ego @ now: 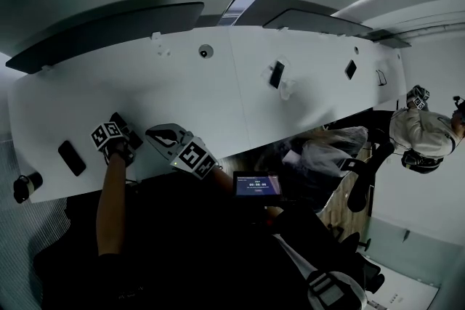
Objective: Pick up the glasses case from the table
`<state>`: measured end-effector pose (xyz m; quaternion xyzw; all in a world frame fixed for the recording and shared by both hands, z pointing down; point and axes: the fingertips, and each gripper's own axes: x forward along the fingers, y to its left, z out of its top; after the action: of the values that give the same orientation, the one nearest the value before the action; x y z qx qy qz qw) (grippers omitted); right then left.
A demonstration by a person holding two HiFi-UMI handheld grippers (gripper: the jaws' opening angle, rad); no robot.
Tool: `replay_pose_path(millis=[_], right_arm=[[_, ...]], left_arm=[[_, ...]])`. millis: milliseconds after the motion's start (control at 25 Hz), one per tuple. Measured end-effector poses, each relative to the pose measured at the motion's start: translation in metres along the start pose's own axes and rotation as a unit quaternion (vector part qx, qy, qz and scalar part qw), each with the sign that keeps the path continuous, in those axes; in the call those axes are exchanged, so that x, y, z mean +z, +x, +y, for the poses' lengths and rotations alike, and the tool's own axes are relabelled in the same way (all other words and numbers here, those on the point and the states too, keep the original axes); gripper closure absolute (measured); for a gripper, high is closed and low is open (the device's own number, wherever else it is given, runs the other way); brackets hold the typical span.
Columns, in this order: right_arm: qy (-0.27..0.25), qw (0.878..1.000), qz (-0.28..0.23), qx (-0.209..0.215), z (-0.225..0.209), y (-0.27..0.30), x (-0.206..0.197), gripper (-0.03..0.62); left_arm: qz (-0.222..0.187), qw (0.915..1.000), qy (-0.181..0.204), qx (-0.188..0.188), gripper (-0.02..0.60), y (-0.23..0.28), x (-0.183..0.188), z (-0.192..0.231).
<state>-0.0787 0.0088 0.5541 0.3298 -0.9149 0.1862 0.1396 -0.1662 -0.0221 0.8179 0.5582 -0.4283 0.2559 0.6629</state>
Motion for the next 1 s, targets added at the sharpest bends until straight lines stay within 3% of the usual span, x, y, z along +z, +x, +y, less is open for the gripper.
replay_pose_path(millis=[320,680,840,1000], right_arm=[[-0.009,1.000,0.005,0.000,0.004,0.004,0.002,0.586],[-0.011,1.000,0.013,-0.010,0.001,0.000,-0.001,0.586],[-0.012,1.000,0.011,-0.011,0.000,0.000,0.000,0.586],[-0.016,1.000,0.009,-0.010,-0.001,0.002,0.002,0.586]], left_arm=[[-0.049,0.9951,-0.049,-0.070,0.288,-0.006,0.004,-0.001],[-0.086,0.9869,-0.086,-0.107,0.288,-0.016,0.012,0.003],[-0.120,0.9724,-0.127,-0.155,0.288,-0.028,0.021,-0.006],[-0.161,0.9522,-0.138,-0.220,0.288,-0.050,0.034,-0.031]])
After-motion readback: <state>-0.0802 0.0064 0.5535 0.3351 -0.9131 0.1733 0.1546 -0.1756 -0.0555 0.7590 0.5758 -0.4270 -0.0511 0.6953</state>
